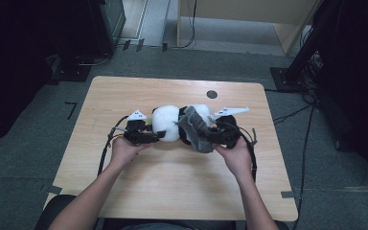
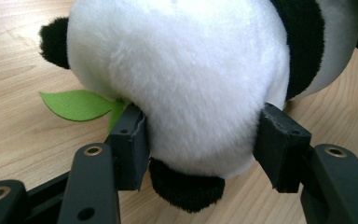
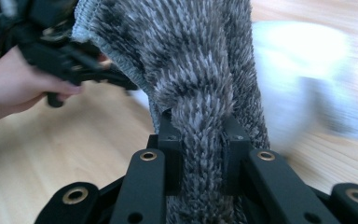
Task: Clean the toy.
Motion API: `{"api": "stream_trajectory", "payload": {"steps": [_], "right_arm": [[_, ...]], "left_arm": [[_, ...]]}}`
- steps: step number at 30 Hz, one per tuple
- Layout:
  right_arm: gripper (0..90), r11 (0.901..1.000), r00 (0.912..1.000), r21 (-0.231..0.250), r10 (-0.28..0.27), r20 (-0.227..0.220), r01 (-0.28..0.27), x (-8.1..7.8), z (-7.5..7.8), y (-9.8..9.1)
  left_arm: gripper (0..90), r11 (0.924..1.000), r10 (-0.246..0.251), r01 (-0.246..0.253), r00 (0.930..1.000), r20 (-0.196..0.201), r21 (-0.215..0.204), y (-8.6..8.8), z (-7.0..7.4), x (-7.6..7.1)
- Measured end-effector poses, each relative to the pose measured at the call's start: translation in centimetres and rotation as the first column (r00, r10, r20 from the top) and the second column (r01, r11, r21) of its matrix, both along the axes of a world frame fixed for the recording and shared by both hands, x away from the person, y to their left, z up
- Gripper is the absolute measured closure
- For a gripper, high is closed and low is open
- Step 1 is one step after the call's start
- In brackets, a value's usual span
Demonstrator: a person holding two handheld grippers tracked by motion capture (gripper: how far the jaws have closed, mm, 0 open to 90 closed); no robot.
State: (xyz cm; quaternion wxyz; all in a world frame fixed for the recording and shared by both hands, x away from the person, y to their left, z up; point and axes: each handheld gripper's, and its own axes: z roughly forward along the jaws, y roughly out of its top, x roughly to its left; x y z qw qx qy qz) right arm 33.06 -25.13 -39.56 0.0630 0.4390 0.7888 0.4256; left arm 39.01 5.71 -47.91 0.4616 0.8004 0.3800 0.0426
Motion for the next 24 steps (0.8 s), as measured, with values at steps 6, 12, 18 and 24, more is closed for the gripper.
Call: {"api": "stream_trajectory", "payload": {"steps": [6, 12, 18, 24], "right_arm": [[76.6, 0.9832, 0.9842, -0.077, 0.159, -0.077, -0.165, 0.3, -2.1, 6.2], [76.6, 0.9718, 0.9711, -0.100, 0.200, -0.130, -0.214, 1.4, -3.7, 9.0], [76.7, 0.9653, 0.9672, -0.135, 0.203, -0.153, -0.224, 2.8, -5.5, 9.6], [76.4, 0.9611, 0.9716, -0.180, 0.185, -0.148, -0.210, 3.0, -5.8, 8.9]], "left_arm": [[42.1, 1.0000, 0.001, -0.001, 1.0000, -0.001, -0.001, 0.0, 0.0, 0.0], [42.1, 1.0000, 0.006, -0.006, 1.0000, -0.002, 0.000, 0.0, 0.0, -0.1], [42.6, 0.9999, 0.001, -0.001, 1.0000, -0.003, 0.015, 0.1, -0.1, -0.3], [42.0, 0.9997, -0.002, 0.001, 0.9999, 0.017, 0.023, 0.1, -0.4, -0.4]]}}
